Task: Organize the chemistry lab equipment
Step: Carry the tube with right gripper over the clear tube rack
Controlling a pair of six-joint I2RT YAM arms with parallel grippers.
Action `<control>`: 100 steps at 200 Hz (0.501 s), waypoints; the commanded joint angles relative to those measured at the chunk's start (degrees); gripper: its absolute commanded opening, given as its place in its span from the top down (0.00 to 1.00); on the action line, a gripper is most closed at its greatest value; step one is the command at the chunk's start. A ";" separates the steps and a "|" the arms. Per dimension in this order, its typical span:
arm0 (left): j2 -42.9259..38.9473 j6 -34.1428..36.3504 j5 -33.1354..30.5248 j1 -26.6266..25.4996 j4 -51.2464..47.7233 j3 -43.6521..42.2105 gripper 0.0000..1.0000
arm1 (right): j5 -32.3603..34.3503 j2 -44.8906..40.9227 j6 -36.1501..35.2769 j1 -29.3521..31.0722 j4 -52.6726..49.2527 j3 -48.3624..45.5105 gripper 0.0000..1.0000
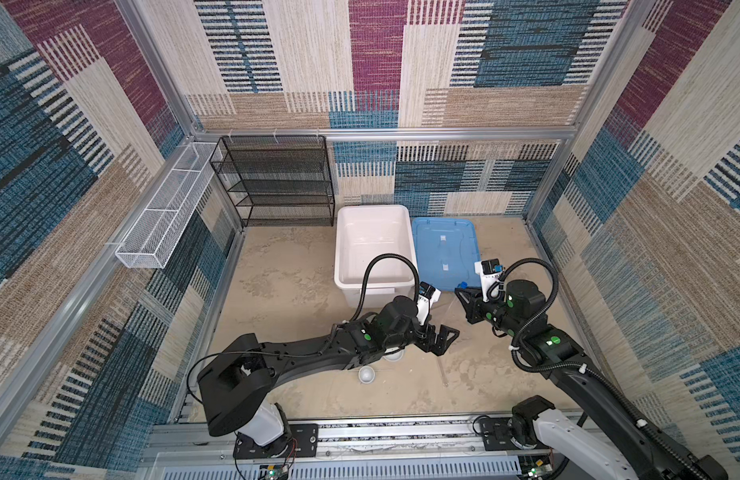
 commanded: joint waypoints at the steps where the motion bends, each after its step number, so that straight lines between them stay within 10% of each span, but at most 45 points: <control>1: 1.65 0.15 0.78 0.07 -1.61 1.56 0.01 | 10.30 -0.57 1.91 1.44 4.83 -1.29 0.87; 100: 5.34 -1.64 2.35 0.07 -2.22 2.93 0.01 | 22.27 -2.87 5.26 3.32 7.90 -8.31 0.87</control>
